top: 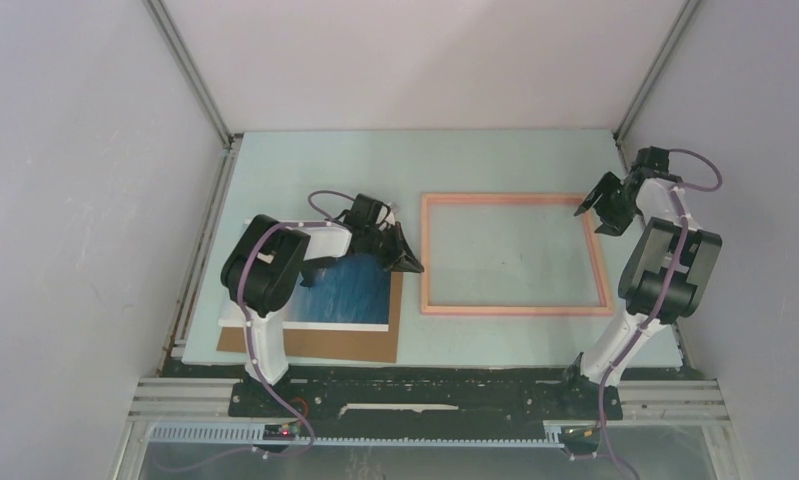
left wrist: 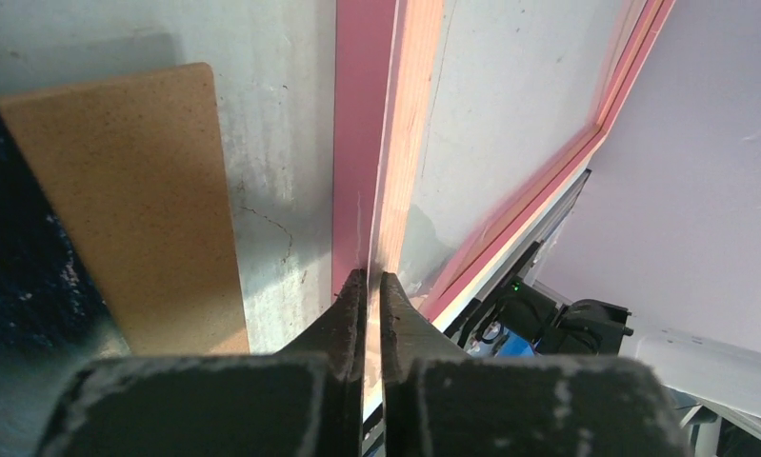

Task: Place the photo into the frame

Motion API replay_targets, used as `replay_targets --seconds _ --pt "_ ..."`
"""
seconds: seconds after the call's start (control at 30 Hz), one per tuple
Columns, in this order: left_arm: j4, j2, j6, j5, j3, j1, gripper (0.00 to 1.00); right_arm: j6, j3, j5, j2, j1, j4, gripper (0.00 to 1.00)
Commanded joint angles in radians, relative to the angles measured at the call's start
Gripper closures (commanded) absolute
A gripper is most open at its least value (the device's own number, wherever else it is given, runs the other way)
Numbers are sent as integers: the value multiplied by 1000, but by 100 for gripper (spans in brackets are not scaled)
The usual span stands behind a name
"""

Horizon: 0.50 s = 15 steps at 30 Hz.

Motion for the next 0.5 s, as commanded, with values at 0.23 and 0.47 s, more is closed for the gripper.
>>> replay_targets --seconds 0.23,0.47 --pt "-13 -8 20 -40 15 19 100 -88 134 -128 145 -2 -37 26" --pt "-14 -9 22 -40 21 18 100 -106 160 -134 218 -13 -90 26"
